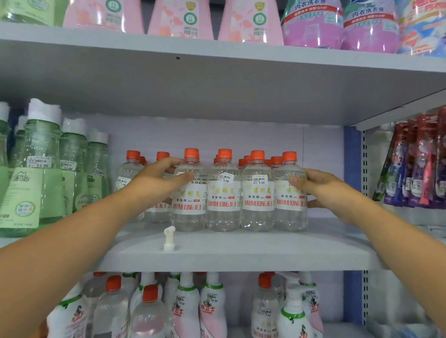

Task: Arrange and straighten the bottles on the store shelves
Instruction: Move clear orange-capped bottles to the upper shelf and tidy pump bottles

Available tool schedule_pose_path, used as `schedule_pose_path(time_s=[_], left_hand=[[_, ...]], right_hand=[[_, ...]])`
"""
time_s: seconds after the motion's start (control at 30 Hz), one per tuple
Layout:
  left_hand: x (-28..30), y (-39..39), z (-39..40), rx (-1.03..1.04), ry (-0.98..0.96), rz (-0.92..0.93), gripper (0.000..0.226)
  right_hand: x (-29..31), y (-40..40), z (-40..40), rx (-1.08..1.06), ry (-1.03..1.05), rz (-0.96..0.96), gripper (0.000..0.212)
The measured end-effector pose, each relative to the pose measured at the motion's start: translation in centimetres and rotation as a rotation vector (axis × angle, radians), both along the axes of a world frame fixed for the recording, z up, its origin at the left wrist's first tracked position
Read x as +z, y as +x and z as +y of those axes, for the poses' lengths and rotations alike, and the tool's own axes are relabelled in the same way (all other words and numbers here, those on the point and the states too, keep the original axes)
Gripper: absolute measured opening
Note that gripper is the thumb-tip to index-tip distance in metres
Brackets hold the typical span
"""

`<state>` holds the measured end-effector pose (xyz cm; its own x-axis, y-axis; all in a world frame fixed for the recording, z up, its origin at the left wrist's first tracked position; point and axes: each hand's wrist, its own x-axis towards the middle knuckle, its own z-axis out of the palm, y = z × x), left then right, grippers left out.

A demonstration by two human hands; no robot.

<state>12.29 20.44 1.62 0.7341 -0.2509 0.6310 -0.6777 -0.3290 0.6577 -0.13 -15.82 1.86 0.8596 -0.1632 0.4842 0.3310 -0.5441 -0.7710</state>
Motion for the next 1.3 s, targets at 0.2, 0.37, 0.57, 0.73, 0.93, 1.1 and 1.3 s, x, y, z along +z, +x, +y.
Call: schedule_pose_path(time_s=[0.2, 0.37, 0.57, 0.73, 0.93, 1.1, 1.3], left_hand=[[-0.1, -1.1, -0.2, 0.022, 0.047, -0.001, 0.069], [-0.4, -2.3, 0.0, 0.060, 0.126, 0.021, 0.082], [-2.7, -8.9, 4.3, 0.118, -0.139, -0.242, 0.044], [-16.6, -13.5, 10.1, 0.117, -0.448, -0.376, 0.017], [-29.1, -8.4, 7.8, 0.206, -0.238, 0.176, 0.030], [-31.0, -3.3, 5.4, 0.160, -0.053, 0.405, 0.087], [-32.7, -1.5, 5.2, 0.135, -0.123, 0.397, 0.052]], right_hand=[[-0.9, 0.2, 0.8, -0.136, -0.029, -0.085, 0.043], [-0.9, -0.4, 1.7, -0.218, -0.098, -0.040, 0.058], [-3.4, -6.5, 8.1, -0.305, -0.061, -0.724, 0.033], [-15.7, -9.2, 17.2, 0.060, -0.311, -0.806, 0.007], [-25.7, 3.1, 21.3, -0.150, 0.046, 0.039, 0.010], [-29.8, 8.3, 20.9, -0.401, 0.102, 0.097, 0.024], [-33.9, 7.8, 22.3, -0.391, 0.045, 0.019, 0.021]])
